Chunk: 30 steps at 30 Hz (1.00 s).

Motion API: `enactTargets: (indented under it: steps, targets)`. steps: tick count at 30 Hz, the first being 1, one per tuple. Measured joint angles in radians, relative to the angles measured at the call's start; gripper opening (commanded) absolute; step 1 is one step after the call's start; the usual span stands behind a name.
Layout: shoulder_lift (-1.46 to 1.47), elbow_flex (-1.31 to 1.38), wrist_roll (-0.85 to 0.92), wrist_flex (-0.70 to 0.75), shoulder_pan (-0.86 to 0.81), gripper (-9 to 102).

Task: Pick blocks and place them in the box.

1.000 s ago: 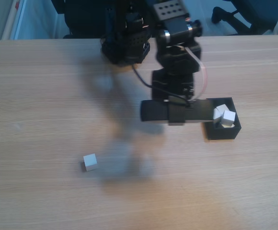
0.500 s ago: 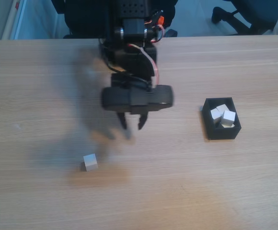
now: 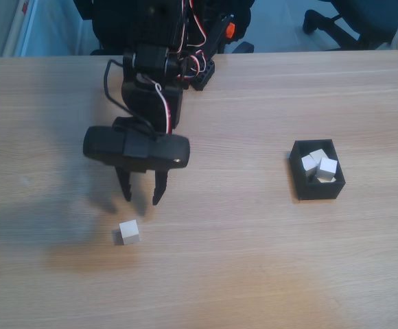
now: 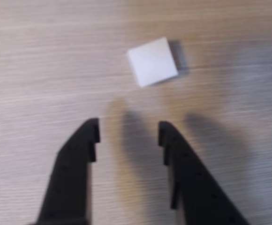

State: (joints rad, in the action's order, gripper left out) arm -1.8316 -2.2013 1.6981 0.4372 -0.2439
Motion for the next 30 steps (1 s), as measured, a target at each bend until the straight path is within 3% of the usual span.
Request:
enactTargets:
  steps: [16,30]
  targets:
    - [0.202,0.209,0.126,0.038,-0.057,15]
    - [0.241,0.227,0.107,0.066,-0.005,15]
